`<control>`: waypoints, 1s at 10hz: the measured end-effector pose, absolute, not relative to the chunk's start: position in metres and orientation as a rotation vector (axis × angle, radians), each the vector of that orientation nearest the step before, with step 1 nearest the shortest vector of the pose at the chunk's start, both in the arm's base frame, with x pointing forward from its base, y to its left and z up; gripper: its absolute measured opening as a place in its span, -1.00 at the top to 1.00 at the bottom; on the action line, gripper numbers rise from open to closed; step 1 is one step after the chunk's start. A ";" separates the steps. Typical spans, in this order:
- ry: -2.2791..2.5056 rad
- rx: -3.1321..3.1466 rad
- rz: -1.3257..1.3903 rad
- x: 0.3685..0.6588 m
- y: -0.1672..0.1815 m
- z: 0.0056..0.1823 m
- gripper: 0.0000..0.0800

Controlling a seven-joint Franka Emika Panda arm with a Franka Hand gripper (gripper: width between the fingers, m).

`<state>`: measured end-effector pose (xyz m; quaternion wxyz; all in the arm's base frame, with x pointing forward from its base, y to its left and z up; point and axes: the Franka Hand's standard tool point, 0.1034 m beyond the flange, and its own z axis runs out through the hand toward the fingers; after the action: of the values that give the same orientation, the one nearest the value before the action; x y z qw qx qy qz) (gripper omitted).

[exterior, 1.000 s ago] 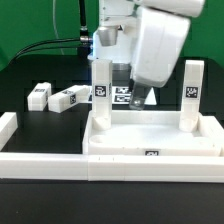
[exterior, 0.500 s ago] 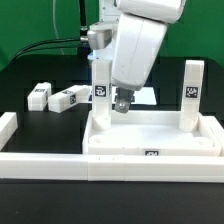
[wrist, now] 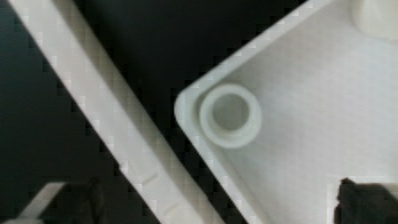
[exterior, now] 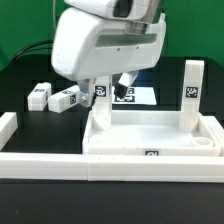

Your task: Assemble desk

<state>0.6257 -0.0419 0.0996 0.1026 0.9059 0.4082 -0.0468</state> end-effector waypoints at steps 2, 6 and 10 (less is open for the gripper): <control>1.021 2.744 -0.120 0.625 -0.041 0.098 -0.62; 0.519 2.985 -0.196 0.603 -0.078 0.093 -0.62; 0.108 3.013 -0.178 0.597 -0.086 0.089 -0.62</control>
Offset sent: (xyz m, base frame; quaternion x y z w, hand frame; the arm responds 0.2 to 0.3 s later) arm 0.0000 0.0000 0.0000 0.0000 0.0000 0.1938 0.9810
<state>0.5968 -0.0861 0.0886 0.0608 0.9958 0.0358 -0.0589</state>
